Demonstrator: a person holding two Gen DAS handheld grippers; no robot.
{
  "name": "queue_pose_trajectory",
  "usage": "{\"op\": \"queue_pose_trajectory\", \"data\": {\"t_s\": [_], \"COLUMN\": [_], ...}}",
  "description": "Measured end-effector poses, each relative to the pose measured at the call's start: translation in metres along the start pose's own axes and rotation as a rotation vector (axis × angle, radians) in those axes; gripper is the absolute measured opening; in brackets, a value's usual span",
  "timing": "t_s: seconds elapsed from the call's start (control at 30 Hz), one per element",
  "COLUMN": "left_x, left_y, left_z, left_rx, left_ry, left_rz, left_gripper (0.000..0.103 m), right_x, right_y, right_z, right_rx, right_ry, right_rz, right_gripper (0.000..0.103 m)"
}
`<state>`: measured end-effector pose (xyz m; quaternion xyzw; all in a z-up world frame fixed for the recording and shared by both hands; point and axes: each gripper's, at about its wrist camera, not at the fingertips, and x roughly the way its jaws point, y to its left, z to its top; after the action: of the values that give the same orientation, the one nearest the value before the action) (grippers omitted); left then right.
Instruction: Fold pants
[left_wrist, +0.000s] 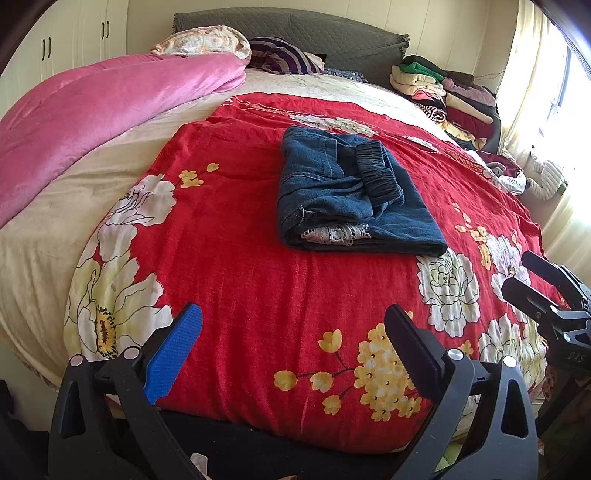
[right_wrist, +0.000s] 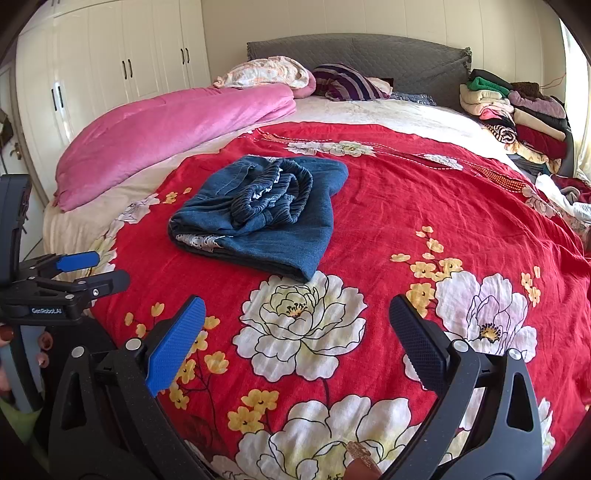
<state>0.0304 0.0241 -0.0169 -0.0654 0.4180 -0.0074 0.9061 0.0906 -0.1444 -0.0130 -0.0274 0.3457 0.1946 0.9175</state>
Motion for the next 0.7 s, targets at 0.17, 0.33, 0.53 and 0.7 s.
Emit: {"op": "queue_pose_trajectory", "data": {"t_s": [0.17, 0.33, 0.53, 0.7], "left_x": [-0.0010, -0.0016, -0.0022, -0.0036], "left_y": [0.0004, 0.0006, 0.0004, 0.0006], "left_z": [0.0004, 0.0007, 0.0007, 0.0000], "left_rx": [-0.001, -0.001, -0.001, 0.002], "left_ry": [0.000, -0.001, -0.002, -0.004], "left_rz": [-0.001, 0.000, 0.001, 0.005], "left_gripper": [0.099, 0.099, 0.099, 0.099], "right_x": [-0.0006, -0.0007, -0.0027, -0.0038], "right_y": [-0.0007, -0.0012, -0.0004, -0.0003], "right_z": [0.0008, 0.0024, 0.0035, 0.0039], "right_rx": [-0.004, -0.007, -0.011, -0.016], "right_ry": [-0.001, -0.002, -0.007, -0.011], "right_rz": [0.001, 0.001, 0.003, 0.001], "right_gripper": [0.094, 0.094, 0.094, 0.094]}}
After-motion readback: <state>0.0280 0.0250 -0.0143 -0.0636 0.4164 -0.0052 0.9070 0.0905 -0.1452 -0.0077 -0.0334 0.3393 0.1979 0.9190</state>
